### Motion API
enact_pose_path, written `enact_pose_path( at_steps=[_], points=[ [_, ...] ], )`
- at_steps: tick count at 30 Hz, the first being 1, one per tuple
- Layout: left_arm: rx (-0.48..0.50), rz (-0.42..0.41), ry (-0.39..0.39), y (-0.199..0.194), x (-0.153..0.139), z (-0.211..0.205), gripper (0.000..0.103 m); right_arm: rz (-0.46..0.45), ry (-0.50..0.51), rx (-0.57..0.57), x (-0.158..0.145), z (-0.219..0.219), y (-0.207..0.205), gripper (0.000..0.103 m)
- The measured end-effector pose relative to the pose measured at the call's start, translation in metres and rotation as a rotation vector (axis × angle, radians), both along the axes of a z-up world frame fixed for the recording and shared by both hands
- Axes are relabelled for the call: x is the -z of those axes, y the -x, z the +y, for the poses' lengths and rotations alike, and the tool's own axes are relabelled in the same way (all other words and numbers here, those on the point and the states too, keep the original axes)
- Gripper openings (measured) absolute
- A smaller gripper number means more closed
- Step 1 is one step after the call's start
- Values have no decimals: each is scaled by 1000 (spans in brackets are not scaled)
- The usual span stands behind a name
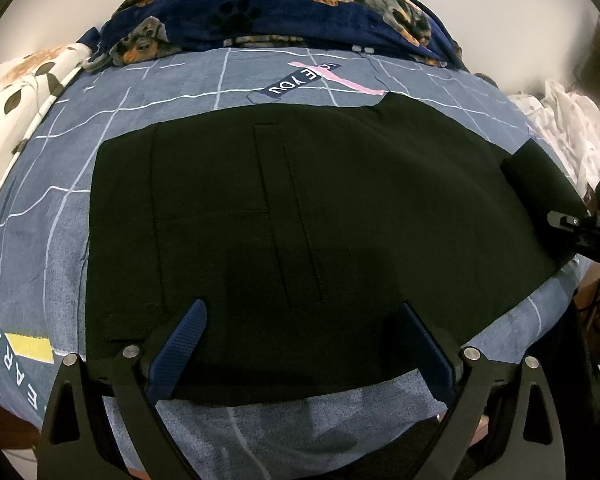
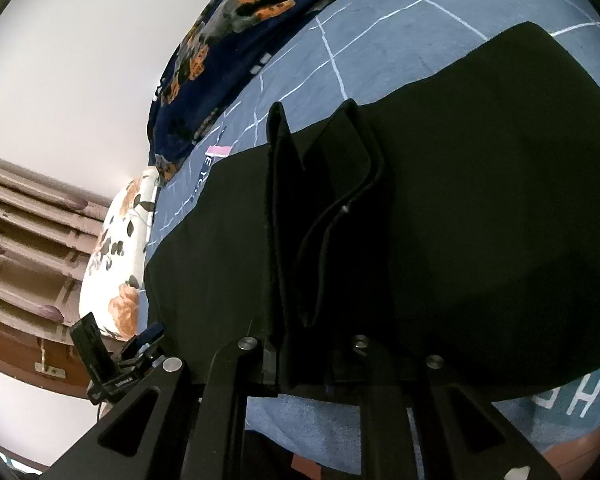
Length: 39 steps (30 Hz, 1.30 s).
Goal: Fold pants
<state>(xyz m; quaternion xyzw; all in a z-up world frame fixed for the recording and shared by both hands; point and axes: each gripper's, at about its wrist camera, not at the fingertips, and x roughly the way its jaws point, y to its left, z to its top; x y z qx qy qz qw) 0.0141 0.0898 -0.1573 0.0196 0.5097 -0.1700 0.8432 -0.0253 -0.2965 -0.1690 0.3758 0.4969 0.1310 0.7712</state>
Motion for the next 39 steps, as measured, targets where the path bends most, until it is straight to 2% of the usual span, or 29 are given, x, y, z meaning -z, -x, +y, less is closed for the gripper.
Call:
enact_pose_path(
  at_steps=[3,5,20,26,34,39],
  points=[
    [0,0,0,0,0,0,97,0,-31,-4,0,1,0,24],
    [3,-1,-4,1,0,-1,97,-2,-46,-12,0,2,0,33],
    [6,-3,-9,2,2,-3,97,6,-137,-63,-1,11,-2,57],
    [10,-3,-16,1,3,-2,97,21,-187,-69,3,12,-2,57],
    [11,-4,-15,1,3,-3,98,20,-392,50,-1,-22,19,57],
    [14,-5,-21,1,3,-3,99,88,-475,51,17,-12,32,51]
  ],
)
